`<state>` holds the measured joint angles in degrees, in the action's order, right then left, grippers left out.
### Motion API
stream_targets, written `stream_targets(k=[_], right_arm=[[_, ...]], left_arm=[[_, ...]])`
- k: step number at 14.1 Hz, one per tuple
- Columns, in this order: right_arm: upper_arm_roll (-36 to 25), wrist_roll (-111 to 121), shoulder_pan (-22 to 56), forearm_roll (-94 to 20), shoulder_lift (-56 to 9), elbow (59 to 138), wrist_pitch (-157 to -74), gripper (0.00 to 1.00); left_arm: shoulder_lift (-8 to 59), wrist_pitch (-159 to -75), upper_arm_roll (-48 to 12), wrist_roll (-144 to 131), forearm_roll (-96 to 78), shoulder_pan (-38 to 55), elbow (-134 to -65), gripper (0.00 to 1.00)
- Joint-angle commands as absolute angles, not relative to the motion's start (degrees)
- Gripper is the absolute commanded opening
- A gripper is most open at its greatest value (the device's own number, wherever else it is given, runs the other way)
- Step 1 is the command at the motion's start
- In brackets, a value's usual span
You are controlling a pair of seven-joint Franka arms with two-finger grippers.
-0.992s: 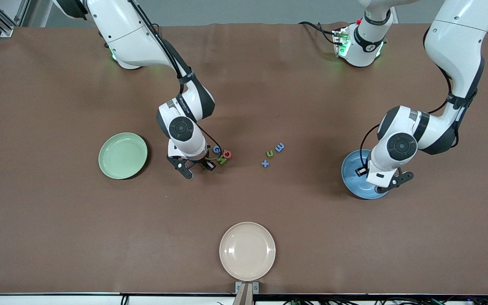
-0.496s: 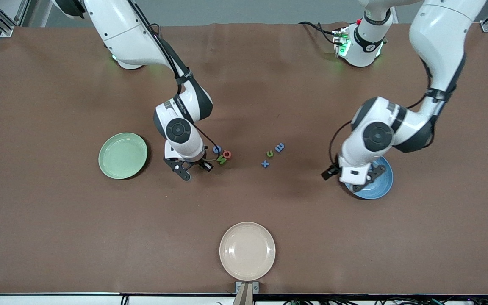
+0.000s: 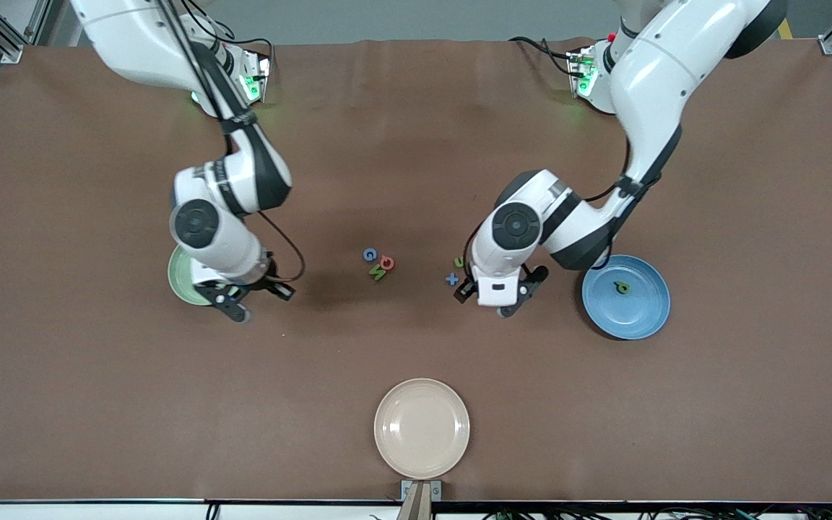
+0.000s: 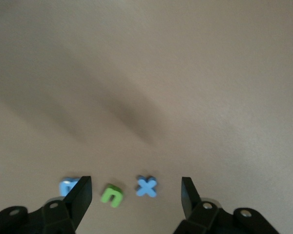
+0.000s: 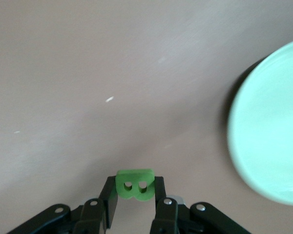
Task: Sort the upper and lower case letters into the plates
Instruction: 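Grasp the blue x with the left gripper while the right gripper drops B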
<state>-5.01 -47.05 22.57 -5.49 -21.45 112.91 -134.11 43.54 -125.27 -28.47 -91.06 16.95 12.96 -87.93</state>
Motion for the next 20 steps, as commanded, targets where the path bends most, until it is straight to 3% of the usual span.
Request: stream_targets(k=[1,3,8,15,17,18,19,20], right_arm=[[-4.04,-37.84,17.86,-5.19,-13.73,123.11,-135.87,0.00],[-3.96,-29.74,14.17,-5.19,-11.00,129.35,-140.51,0.00],[-4.04,-24.53,11.96,-5.19,-11.07,139.12,-150.72,0.00],[-4.04,-24.43,10.28,-5.19,-12.04,142.29,-151.70,0.02],[-4.04,-24.43,10.20,-5.19,-12.22,142.38,-151.17,0.10],[-4.04,-24.35,10.20,-5.19,-12.22,142.38,-150.56,0.31],[-4.04,-24.43,9.93,-5.19,-12.13,142.30,-150.21,0.75],[-4.04,-24.43,9.84,-5.19,-11.95,142.21,-150.12,1.00]], left_arm=[[48.24,-124.28,-23.75,-93.16,16.70,19.57,-80.70,0.74],[49.21,-124.36,-20.31,-93.87,16.35,22.67,-79.81,0.70],[51.24,-124.45,-20.21,-95.00,16.35,24.26,-79.19,0.67],[51.33,-123.93,-20.21,-97.65,16.08,24.61,-79.89,0.64],[51.33,-123.84,-20.21,-98.61,16.17,24.70,-80.16,0.63],[51.50,-123.84,-20.21,-98.87,16.17,24.70,-80.16,0.62],[51.68,-123.92,-20.21,-98.88,16.17,24.70,-80.16,0.61],[51.68,-123.93,-20.21,-98.96,16.17,24.78,-80.16,0.60]])
